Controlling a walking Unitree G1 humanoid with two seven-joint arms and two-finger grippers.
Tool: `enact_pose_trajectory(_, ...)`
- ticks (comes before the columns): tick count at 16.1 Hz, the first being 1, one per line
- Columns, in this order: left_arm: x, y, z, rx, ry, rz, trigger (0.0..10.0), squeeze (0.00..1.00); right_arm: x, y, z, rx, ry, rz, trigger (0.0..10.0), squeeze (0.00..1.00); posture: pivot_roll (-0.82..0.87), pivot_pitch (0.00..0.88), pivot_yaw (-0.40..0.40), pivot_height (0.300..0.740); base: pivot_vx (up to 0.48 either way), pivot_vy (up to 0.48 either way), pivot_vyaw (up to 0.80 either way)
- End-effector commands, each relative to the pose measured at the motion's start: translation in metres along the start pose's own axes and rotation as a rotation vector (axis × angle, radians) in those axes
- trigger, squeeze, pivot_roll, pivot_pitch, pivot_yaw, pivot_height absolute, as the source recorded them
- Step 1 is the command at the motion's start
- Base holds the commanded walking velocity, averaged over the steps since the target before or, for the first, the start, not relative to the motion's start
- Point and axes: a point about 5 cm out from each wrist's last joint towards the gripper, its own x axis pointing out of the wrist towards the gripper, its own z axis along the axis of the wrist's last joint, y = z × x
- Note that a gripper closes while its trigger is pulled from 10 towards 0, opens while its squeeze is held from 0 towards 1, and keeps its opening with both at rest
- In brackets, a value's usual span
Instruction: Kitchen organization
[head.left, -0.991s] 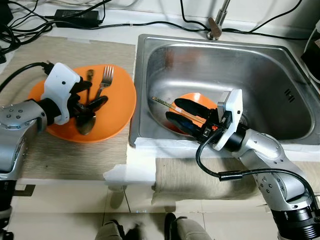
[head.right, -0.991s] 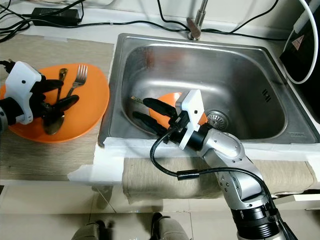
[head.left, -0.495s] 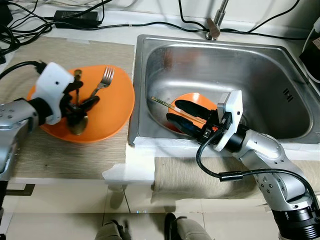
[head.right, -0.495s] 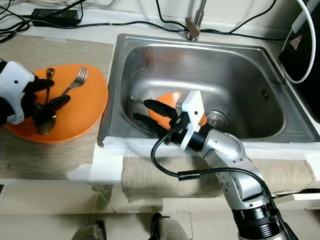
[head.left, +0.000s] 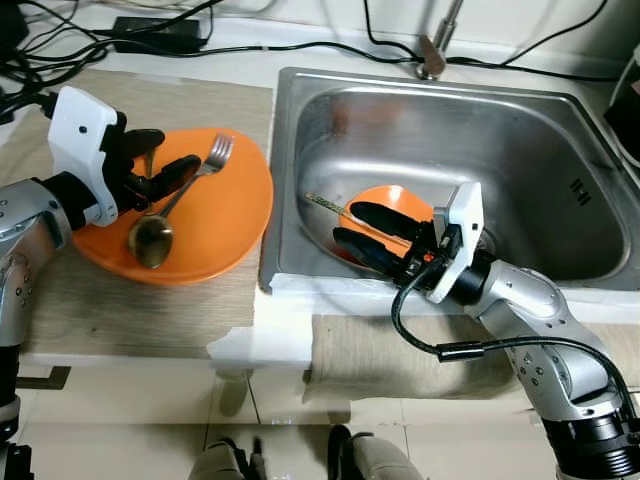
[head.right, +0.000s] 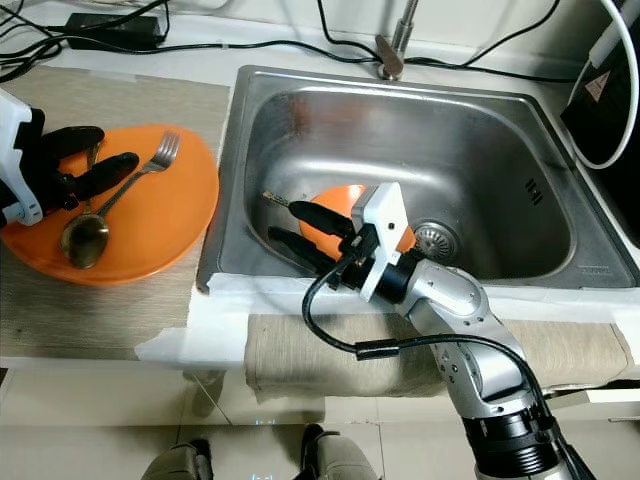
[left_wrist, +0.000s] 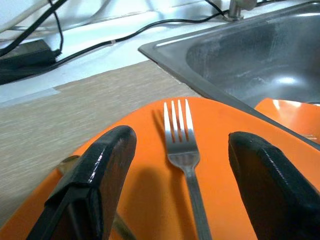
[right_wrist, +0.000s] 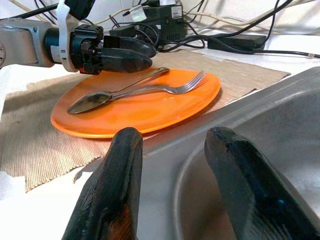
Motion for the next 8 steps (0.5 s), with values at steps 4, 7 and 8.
enact_pose_trajectory(4,0.012,-0.009,-0.009,0.059,0.055,-0.031,10.0,0.19,-0.001,0.001,0.001,-0.004,0.003,0.005,10.0,0.00,-0.12,0.200,-0.082,0.740,0.000,0.000,0.00)
enact_pose_trajectory(7,0.019,-0.012,-0.022,0.037,0.100,-0.016,10.0,0.00,-0.002,0.001,0.000,-0.006,0.008,0.000,10.0,0.00,-0.12,0.205,-0.080,0.740,0.000,0.000,0.00)
enact_pose_trajectory(8,0.021,-0.014,-0.026,0.011,0.111,-0.033,10.0,0.00,-0.003,0.001,-0.001,-0.006,0.010,-0.005,10.0,0.00,-0.12,0.204,-0.078,0.740,0.000,0.000,0.00)
